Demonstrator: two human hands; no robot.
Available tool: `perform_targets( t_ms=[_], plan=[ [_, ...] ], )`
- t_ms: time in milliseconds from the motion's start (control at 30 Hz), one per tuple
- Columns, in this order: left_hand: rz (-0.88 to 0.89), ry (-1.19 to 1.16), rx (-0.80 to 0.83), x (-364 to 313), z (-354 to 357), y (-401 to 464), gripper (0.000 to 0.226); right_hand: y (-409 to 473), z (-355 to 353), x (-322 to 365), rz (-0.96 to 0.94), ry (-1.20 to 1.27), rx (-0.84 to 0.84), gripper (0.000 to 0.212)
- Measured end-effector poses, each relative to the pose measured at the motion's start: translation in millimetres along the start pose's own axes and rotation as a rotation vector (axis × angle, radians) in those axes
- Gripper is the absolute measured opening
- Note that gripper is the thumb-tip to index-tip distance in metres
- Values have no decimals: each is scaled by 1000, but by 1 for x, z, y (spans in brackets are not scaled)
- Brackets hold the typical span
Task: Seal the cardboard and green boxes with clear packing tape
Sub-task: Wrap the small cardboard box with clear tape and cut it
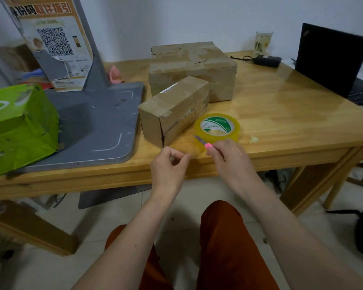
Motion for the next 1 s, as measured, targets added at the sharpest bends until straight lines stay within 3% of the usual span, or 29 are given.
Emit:
perform_targets(
  t_ms=[400, 1000],
  plan=[
    [18, -2, -33, 0, -1, -3, 17, -22, 9, 28, -77, -322, 8, 28],
    [69, 58, -43, -7, -3, -3, 22, -19, 25, 27, -91, -377, 74, 26]
  ],
)
Point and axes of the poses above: each hand's wrist, its own y-axis towards the middle knuckle, its own z-axis out of the palm, x = y × z, the point moved 9 cm from there along y, towards the middle knuckle, and after that the axes turned 4 degrees about x, right-handed, at the moved point
